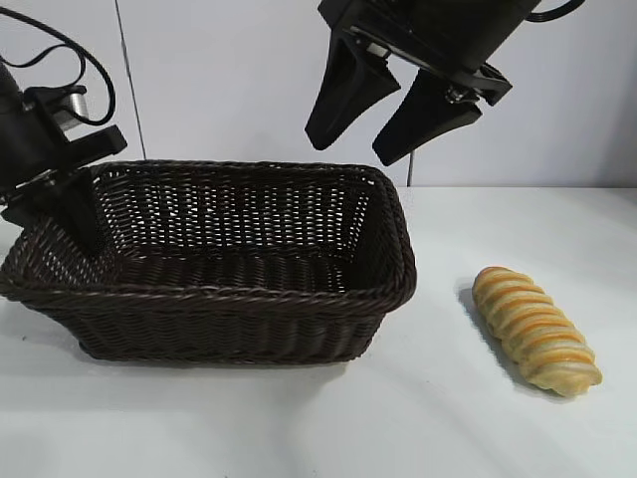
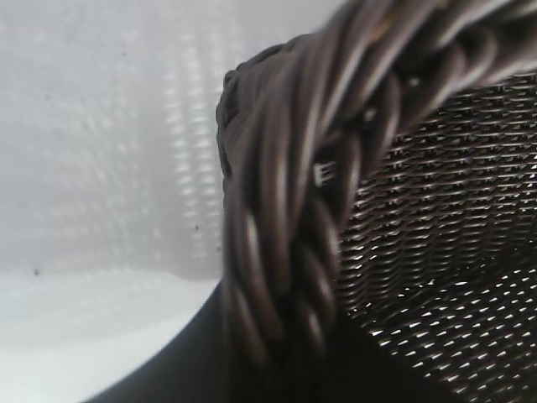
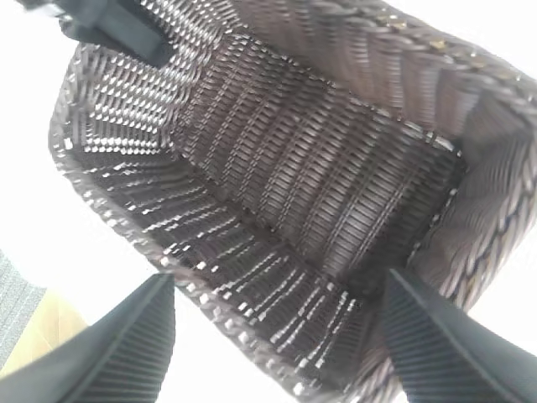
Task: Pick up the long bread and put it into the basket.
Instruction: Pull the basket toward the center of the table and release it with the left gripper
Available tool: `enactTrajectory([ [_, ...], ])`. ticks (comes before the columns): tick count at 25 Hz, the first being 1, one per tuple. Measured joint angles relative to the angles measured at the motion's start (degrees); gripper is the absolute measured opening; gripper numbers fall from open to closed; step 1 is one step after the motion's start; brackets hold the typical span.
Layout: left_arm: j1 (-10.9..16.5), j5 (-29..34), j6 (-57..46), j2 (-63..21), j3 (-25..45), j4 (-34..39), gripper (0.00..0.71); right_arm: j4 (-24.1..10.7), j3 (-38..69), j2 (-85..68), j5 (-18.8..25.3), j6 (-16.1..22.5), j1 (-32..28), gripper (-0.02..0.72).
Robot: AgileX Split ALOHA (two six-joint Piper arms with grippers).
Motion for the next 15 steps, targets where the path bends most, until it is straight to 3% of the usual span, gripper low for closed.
enactTrajectory([
  [4,0.0,-0.4,0.0,0.0,-0.1,-0.2,0.113,0.0,0.0,0.0,0.0,0.1,0.0,0.505],
  [6,0.0,-0.4,0.0,0.0,-0.1,-0.8,0.195,0.0,0.0,0.0,0.0,0.2,0.0,0.505],
  [9,0.0,-0.3,0.0,0.0,-0.3,-1.8,0.391,0.0,0.0,0.0,0.0,0.2,0.0,0.505],
  [11,0.0,-0.1,0.0,-0.1,-0.3,-1.9,0.484,0.0,0.0,0.0,0.0,0.2,0.0,0.505],
  [15,0.0,0.3,0.0,-1.5,-0.3,-1.1,0.555,0.0,0.0,0.0,0.0,0.4,0.0,0.505],
])
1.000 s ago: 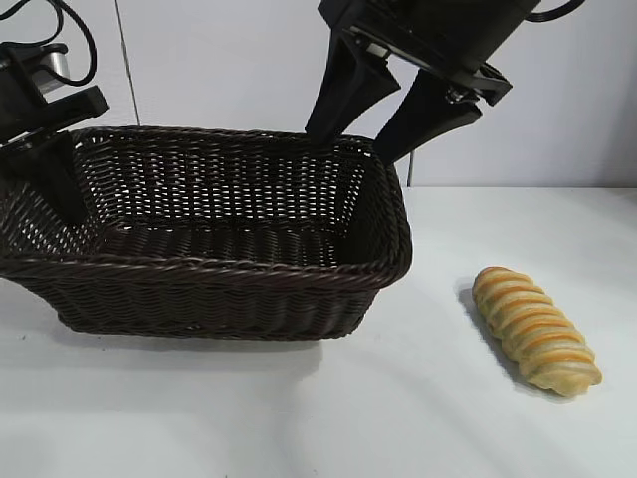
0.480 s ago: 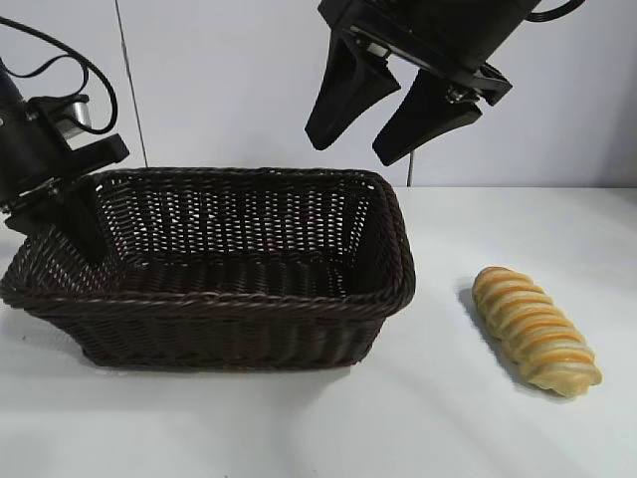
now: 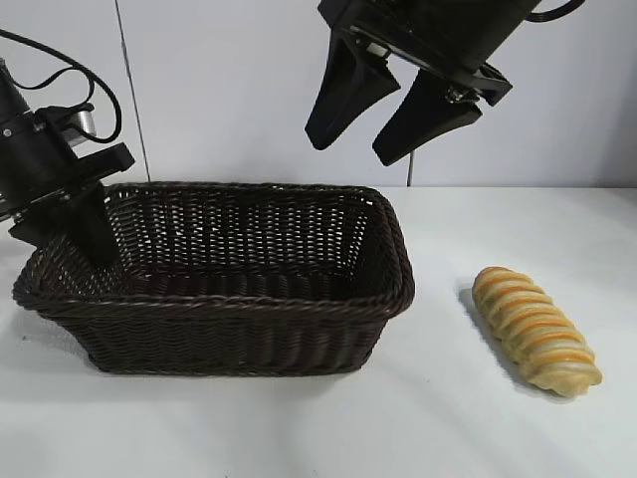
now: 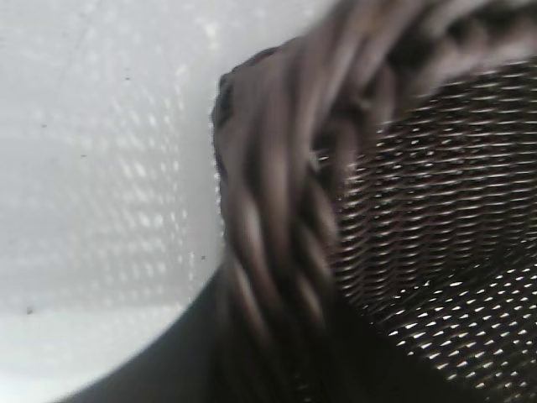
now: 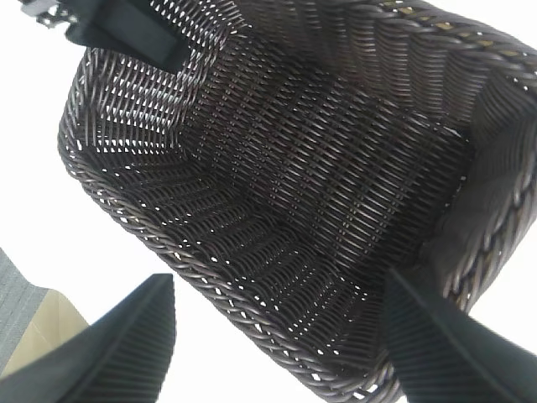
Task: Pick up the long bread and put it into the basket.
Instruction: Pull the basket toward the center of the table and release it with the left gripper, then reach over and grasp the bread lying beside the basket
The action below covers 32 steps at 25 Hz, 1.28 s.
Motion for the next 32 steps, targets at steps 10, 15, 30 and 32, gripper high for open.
enactTrajectory([
  [10,0.0,0.8,-0.2,-11.6,0.0,1.3,0.566,0.0,0.0,0.0,1.1,1.0,0.0,0.505],
  [15,0.1,1.0,-1.7,-17.1,0.1,0.4,0.566,0.0,0.0,0.0,1.2,1.4,0.0,0.505],
  [30,0.1,-7.6,0.0,-21.6,10.0,-14.9,0.566,0.0,0.0,0.0,1.2,2.6,0.0,0.505],
  [32,0.0,-7.6,0.1,-21.3,10.0,-15.3,0.566,0.0,0.0,0.0,1.2,2.6,0.0,0.505],
])
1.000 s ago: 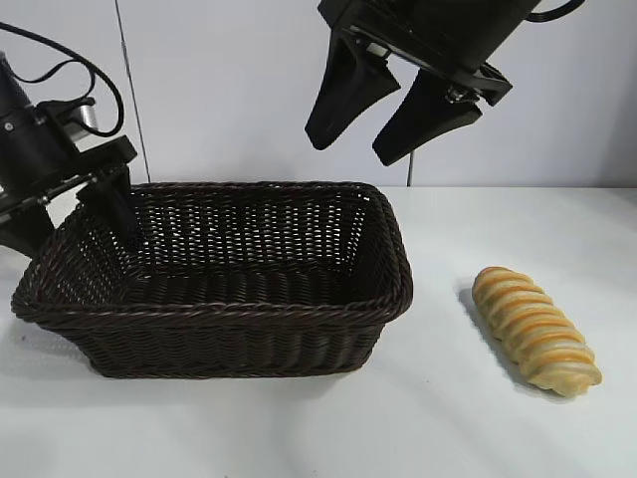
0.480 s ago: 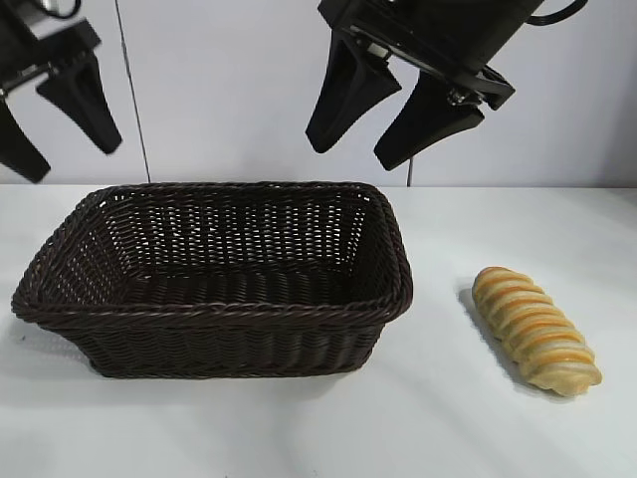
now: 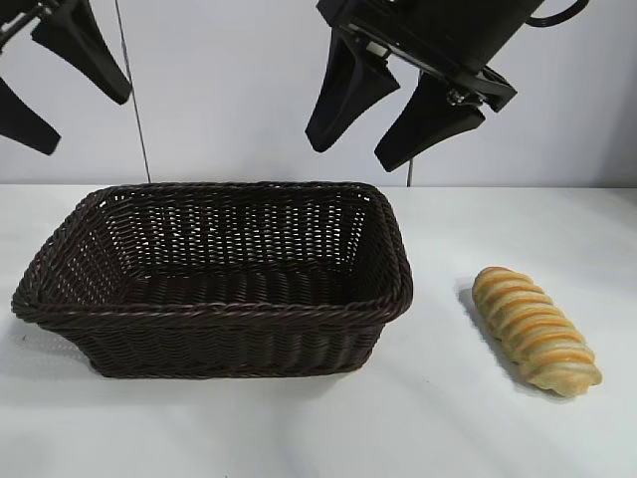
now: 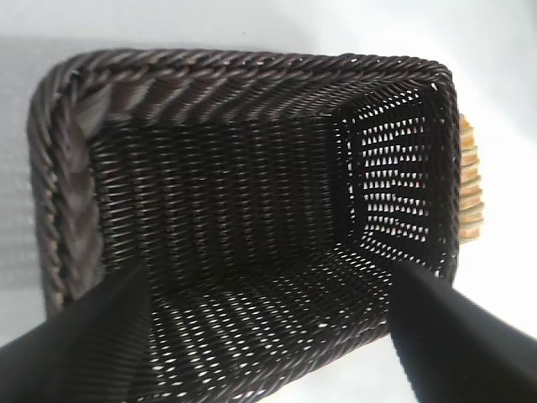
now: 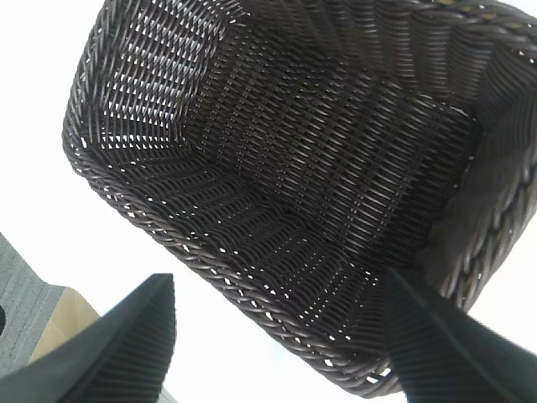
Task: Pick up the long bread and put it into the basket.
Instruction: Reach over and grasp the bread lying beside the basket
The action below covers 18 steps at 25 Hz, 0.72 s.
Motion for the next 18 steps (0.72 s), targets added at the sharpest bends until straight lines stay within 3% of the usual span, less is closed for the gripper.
enactTrajectory([
  [4,-0.7,0.1,0.1,2.4,0.1,-0.2,0.566,0.0,0.0,0.0,0.0,0.0,0.0,0.505],
  [10,-3.8,-1.7,0.1,3.8,0.1,-0.5,0.566,0.0,0.0,0.0,0.0,0.0,0.0,0.505],
  [18,-4.1,-2.7,0.1,3.8,0.1,-0.5,0.566,-0.3,0.0,0.0,0.0,0.0,0.0,0.505],
])
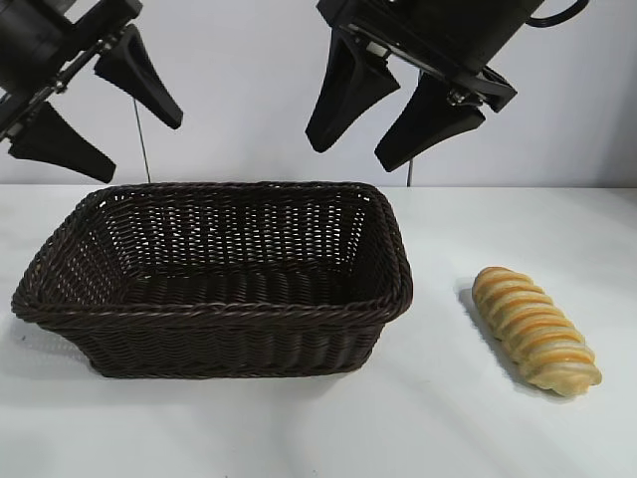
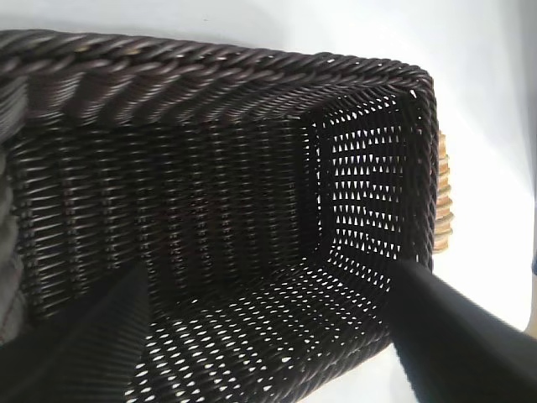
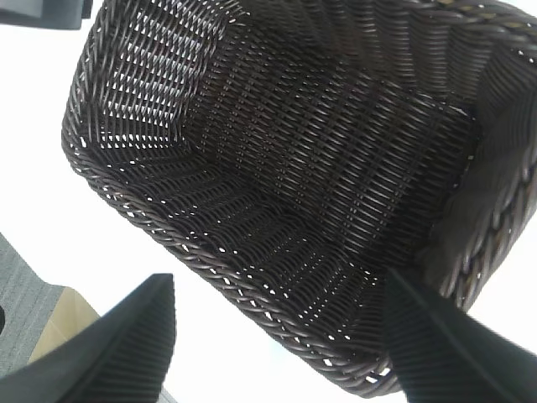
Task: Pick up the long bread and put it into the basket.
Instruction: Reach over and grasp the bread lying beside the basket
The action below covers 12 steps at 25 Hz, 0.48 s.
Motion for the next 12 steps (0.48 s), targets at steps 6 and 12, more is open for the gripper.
enactTrajectory([
  [6,0.0,0.0,0.0,0.0,0.0,0.0,0.566,-6.4,0.0,0.0,1.0,2.6,0.0,0.505],
  [12,0.0,0.0,0.0,0.0,0.0,0.0,0.566,-19.2,0.0,0.0,3.2,9.8,-2.6,0.505],
])
